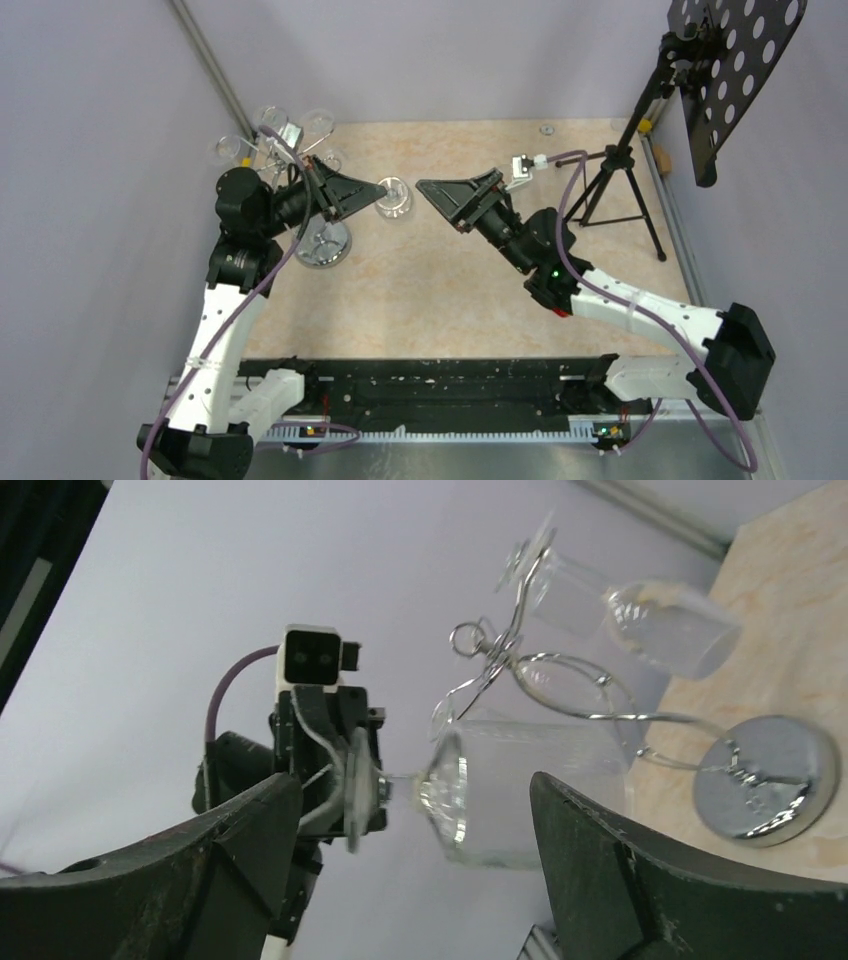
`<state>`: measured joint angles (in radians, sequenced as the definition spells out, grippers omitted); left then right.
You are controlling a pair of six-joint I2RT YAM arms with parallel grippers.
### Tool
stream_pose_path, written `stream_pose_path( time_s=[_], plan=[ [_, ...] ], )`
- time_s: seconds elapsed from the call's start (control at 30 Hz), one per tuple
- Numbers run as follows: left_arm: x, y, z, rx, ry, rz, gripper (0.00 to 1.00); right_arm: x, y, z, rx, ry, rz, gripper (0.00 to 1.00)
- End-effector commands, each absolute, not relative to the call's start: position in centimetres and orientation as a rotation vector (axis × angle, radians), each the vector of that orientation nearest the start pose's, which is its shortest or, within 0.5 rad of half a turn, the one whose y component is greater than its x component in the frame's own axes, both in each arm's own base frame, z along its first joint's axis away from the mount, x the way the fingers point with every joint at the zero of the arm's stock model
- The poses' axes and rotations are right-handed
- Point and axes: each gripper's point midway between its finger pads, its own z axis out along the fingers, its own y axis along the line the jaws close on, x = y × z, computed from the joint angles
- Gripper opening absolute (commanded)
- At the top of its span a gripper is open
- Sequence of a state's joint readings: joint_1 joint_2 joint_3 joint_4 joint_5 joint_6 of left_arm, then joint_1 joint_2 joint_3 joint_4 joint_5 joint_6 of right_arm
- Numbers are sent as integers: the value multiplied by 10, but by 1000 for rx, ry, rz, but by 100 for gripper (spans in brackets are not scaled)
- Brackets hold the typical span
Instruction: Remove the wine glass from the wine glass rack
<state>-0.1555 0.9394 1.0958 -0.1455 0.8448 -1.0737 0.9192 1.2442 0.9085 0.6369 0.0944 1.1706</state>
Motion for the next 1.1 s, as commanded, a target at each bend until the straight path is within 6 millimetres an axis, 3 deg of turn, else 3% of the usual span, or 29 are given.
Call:
stream_pose_path(
  time_s=[0.0, 0.13, 0.23, 0.37, 0.47, 0.57, 0.6, 0.63, 0.67, 0.7, 0.97, 1.07],
  plan=[
    [220, -194, 481, 3, 1543, -1701, 0, 256, 315, 404, 329, 1347, 1528, 86],
    [212, -192, 505, -49, 1452, -1840, 0, 254, 306, 403, 319, 1320, 1505, 88],
    [204, -189, 521, -93, 1394, -1952, 0, 244, 308, 414, 260, 1247, 1562, 89],
    [191, -185, 537, -114, 1320, -2105, 0, 216, 316, 449, 71, 1073, 1701, 88],
    [188, -182, 542, -143, 1300, -2176, 0, 182, 315, 482, -109, 859, 1801, 85],
    [187, -181, 543, -166, 1291, -2213, 0, 161, 316, 497, -227, 748, 1852, 79],
    [188, -180, 542, -178, 1288, -2226, 0, 157, 317, 501, -250, 726, 1864, 75],
    [190, -181, 538, -100, 1258, -2131, 0, 153, 317, 503, -271, 706, 1871, 69],
    [189, -179, 541, -183, 1278, -2240, 0, 152, 319, 504, -314, 673, 1818, 65],
    [189, -179, 540, -204, 1283, -2268, 0, 147, 320, 507, -323, 673, 1874, 59],
    [190, -178, 534, -227, 1275, -2334, 0, 133, 324, 517, -442, 584, 1865, 14],
    [187, -178, 535, -201, 1272, -2315, 13, 135, 325, 520, -449, 593, 1836, 0]
  ],
)
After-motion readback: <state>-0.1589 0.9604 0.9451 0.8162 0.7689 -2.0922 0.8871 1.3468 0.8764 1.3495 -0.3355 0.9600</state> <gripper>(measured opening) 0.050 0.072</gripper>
